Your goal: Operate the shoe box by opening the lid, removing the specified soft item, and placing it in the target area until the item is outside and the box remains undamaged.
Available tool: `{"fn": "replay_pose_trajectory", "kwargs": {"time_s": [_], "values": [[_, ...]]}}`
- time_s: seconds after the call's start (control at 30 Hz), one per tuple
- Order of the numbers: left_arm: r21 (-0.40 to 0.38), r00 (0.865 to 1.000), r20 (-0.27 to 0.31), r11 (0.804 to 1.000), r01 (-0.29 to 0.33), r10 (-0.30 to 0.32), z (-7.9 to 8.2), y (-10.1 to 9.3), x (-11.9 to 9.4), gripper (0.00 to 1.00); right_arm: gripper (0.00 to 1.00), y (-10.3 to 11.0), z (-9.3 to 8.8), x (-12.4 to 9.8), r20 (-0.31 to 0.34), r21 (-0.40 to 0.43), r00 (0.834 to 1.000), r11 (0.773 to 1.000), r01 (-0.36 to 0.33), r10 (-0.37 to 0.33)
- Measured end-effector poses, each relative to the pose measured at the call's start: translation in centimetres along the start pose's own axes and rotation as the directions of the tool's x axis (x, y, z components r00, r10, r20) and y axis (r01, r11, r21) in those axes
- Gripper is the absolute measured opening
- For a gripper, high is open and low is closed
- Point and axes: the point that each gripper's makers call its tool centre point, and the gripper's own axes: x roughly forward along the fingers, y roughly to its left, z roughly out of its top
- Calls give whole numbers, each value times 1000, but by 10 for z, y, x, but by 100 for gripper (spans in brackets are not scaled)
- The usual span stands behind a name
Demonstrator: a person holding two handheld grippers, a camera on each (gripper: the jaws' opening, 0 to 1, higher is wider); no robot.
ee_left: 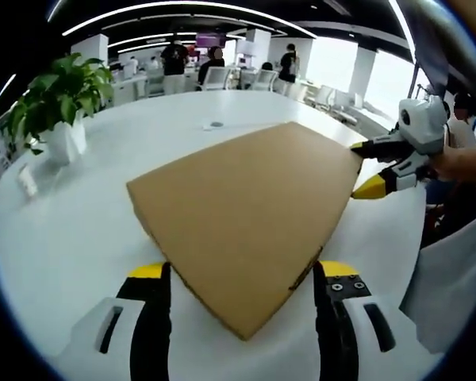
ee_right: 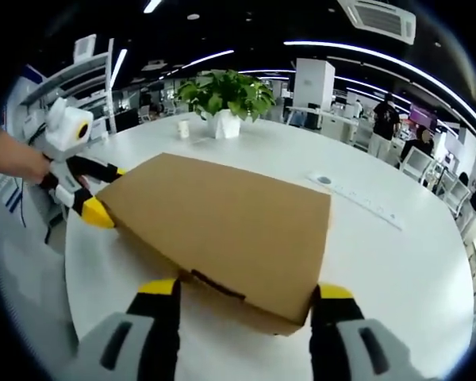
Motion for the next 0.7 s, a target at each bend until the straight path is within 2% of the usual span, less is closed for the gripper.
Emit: {"fn": "replay_pose_trajectory", "kwargs": {"time_s": [0.17, 0.7], "values": [[14, 1000, -8, 1000, 14, -14, -2, 3, -2, 75, 66, 8, 0, 0, 10, 12, 999, 999, 33, -33], [61, 998, -47, 997, 53, -50, -8, 18, -9, 75, 65, 29, 1, -2, 25, 72, 997, 994, 77, -79]]}}
